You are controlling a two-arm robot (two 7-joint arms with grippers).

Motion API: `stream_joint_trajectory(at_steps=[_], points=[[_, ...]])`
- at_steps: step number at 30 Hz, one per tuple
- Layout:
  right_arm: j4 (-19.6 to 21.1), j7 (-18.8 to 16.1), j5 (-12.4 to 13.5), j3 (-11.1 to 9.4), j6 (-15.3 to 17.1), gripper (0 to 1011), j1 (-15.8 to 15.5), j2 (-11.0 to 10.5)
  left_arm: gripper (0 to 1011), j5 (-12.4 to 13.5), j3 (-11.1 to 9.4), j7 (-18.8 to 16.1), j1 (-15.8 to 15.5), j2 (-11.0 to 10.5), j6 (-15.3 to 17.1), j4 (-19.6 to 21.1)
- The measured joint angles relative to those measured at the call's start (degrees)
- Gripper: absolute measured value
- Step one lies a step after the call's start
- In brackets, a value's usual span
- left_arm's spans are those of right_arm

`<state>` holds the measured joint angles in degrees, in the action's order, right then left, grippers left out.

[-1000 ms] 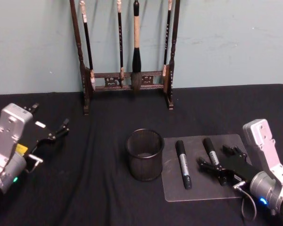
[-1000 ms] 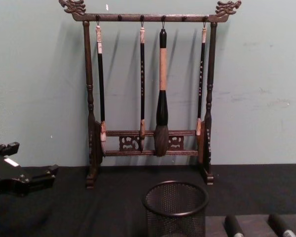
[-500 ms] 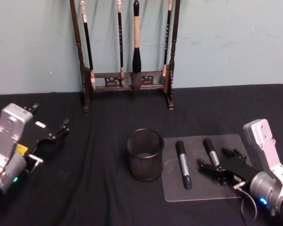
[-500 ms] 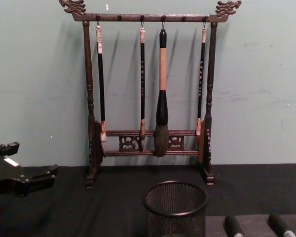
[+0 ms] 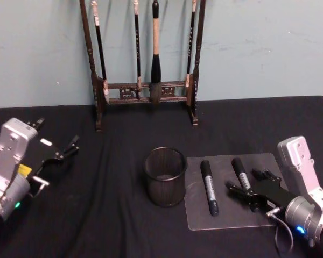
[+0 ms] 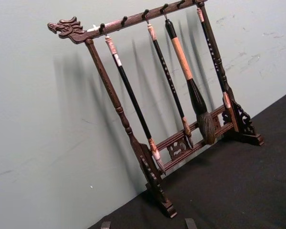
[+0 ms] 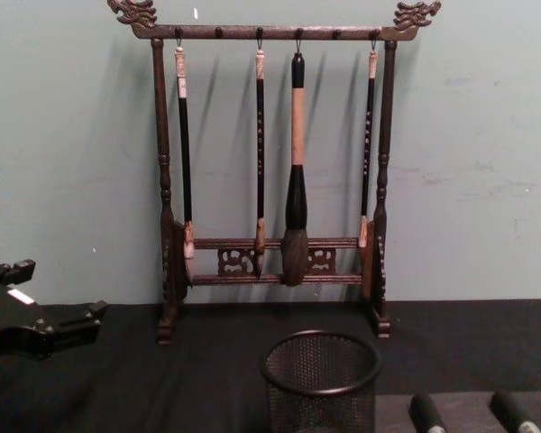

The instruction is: Pick up the water-based marker from the table and place it into the pen holder.

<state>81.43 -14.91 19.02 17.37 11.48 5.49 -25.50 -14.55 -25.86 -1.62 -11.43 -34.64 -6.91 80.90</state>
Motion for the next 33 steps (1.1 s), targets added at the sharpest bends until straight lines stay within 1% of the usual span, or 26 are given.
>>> stream_joint_trajectory(at_steps=[1, 3, 4, 5, 10, 11, 13, 14, 15, 17, 18, 19, 21, 22, 23, 33], points=[[0.0, 0.0, 0.0, 0.0, 0.0, 903, 0.0, 0.0, 1009, 0.0, 0.0, 0.0, 0.0, 0.0, 0.0, 0.0], [0.0, 0.0, 0.0, 0.0, 0.0, 867, 0.0, 0.0, 1009, 0.0, 0.0, 0.0, 0.0, 0.0, 0.0, 0.0], [0.0, 0.0, 0.0, 0.0, 0.0, 817, 0.0, 0.0, 1009, 0.0, 0.0, 0.0, 0.0, 0.0, 0.0, 0.0], [0.0, 0.0, 0.0, 0.0, 0.0, 798, 0.0, 0.0, 1009, 0.0, 0.0, 0.0, 0.0, 0.0, 0.0, 0.0], [0.1, 0.1, 0.0, 0.1, 0.0, 592, 0.0, -0.1, 1009, 0.0, 0.0, 0.0, 0.0, 0.0, 0.0, 0.0], [0.1, 0.1, 0.0, 0.1, 0.0, 592, 0.0, -0.1, 1009, 0.0, 0.0, 0.0, 0.0, 0.0, 0.0, 0.0], [0.1, 0.1, 0.0, 0.1, 0.0, 482, 0.0, -0.1, 1009, 0.0, 0.0, 0.0, 0.0, 0.0, 0.0, 0.0], [0.1, 0.1, 0.0, 0.1, 0.0, 446, 0.0, -0.1, 1009, 0.0, 0.0, 0.0, 0.0, 0.0, 0.0, 0.0], [0.1, 0.1, 0.0, 0.1, 0.0, 446, 0.0, -0.1, 1009, 0.0, 0.0, 0.0, 0.0, 0.0, 0.0, 0.0], [0.1, 0.1, 0.0, 0.1, -0.1, 341, 0.0, -0.1, 1009, 0.0, 0.0, 0.0, 0.0, 0.0, 0.0, 0.0], [0.1, 0.1, 0.1, 0.1, -0.1, 321, 0.0, -0.1, 1009, 0.0, 0.0, 0.0, 0.0, 0.0, 0.0, 0.0], [0.1, 0.1, 0.1, 0.1, -0.1, 257, 0.0, -0.1, 1009, 0.0, 0.0, 0.0, 0.0, 0.0, 0.0, 0.0], [0.1, 0.1, 0.1, 0.1, -0.1, 246, 0.0, -0.1, 1009, 0.0, 0.0, 0.0, 0.0, 0.0, 0.0, 0.0], [0.1, 0.1, 0.1, 0.1, -0.1, 213, 0.0, -0.1, 1009, 0.0, 0.0, 0.0, 0.0, 0.0, 0.0, 0.0], [0.1, 0.1, 0.1, 0.1, -0.1, 201, 0.0, -0.1, 1009, 0.0, 0.0, 0.0, 0.0, 0.0, 0.0, 0.0], [0.1, 0.1, 0.1, 0.1, -0.1, 201, 0.0, -0.1, 1009, 0.0, 0.0, 0.0, 0.0, 0.0, 0.0, 0.0]])
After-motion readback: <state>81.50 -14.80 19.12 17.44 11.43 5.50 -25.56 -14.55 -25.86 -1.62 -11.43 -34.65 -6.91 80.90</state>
